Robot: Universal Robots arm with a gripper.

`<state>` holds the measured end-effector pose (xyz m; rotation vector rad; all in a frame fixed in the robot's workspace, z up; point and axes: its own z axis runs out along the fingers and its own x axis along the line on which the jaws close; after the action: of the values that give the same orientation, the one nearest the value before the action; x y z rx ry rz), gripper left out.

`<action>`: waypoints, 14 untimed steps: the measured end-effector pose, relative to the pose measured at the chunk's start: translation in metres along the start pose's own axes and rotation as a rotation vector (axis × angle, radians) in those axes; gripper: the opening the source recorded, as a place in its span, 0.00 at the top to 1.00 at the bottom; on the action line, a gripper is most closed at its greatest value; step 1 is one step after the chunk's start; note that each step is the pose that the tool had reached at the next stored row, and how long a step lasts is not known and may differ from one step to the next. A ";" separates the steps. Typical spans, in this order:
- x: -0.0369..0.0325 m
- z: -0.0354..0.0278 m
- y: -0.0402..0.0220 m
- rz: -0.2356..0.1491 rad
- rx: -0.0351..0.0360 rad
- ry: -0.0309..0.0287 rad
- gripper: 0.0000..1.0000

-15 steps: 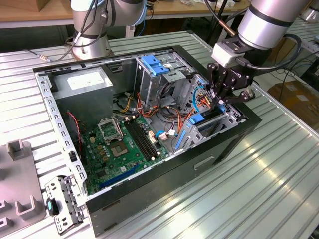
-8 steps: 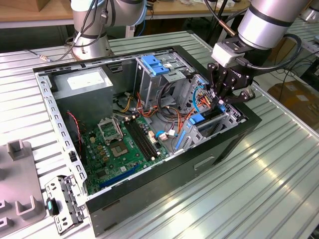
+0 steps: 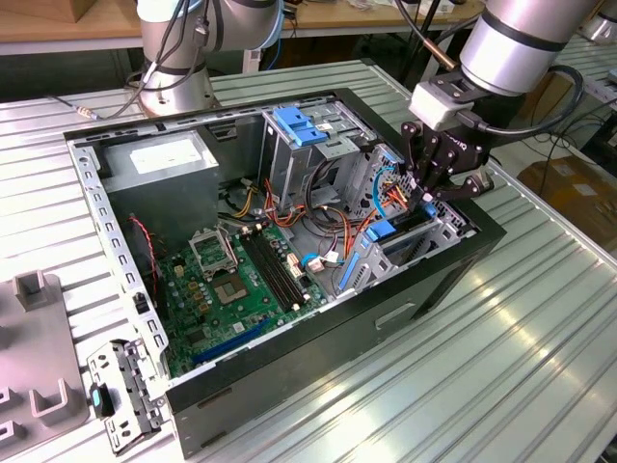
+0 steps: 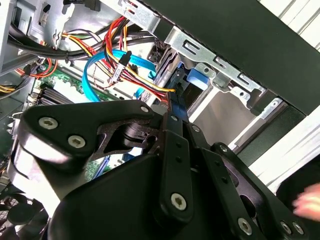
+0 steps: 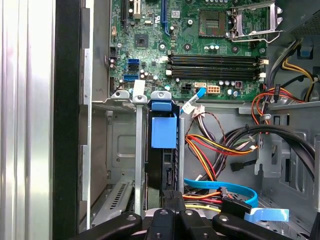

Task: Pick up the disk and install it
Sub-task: 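Insert the second disk wire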

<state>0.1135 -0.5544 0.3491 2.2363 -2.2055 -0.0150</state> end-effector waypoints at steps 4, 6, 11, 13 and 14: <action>-0.0001 0.0002 0.0131 0.000 0.0000 -0.0008 0.89; -0.0002 -0.0030 0.0137 0.000 -0.0001 -0.0016 0.89; -0.0003 -0.0313 0.0138 0.000 0.0001 -0.0128 0.89; -0.0006 -0.0371 0.0139 0.000 0.0001 -0.0128 0.89; -0.0028 -0.0377 0.0137 0.000 -0.0001 -0.0057 0.89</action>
<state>0.1000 -0.5520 0.3869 2.2393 -2.2080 -0.0214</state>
